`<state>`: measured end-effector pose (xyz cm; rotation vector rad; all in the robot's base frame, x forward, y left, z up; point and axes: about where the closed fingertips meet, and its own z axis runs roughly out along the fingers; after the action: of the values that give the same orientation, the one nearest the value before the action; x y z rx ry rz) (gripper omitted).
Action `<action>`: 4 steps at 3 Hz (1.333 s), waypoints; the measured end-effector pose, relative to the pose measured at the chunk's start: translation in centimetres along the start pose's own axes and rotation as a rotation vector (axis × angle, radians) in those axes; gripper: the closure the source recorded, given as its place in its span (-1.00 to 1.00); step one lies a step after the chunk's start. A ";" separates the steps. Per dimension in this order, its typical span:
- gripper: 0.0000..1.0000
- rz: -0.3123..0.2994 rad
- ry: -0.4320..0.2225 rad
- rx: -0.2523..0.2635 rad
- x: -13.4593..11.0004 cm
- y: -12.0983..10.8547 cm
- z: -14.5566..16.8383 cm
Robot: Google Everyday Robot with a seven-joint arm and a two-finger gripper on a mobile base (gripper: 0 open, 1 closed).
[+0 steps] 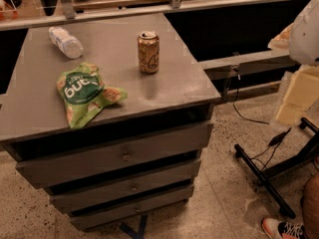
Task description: Knock orange can over
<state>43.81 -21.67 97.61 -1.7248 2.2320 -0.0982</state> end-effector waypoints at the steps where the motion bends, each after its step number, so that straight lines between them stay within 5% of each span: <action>1: -1.00 0.000 0.000 0.000 0.0 0.0 0.0; 2: -1.00 0.050 -0.100 0.028 -0.2 -1.0 0.0; 3: -1.00 0.160 -0.308 0.085 0.2 -3.9 1.2; 4: -1.00 0.213 -0.543 0.172 -1.9 -8.8 1.5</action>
Offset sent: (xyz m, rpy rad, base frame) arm 0.0484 -0.0143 0.0199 0.4941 -0.2095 -0.1399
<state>52.89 -22.07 98.79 -1.2300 1.9163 0.1989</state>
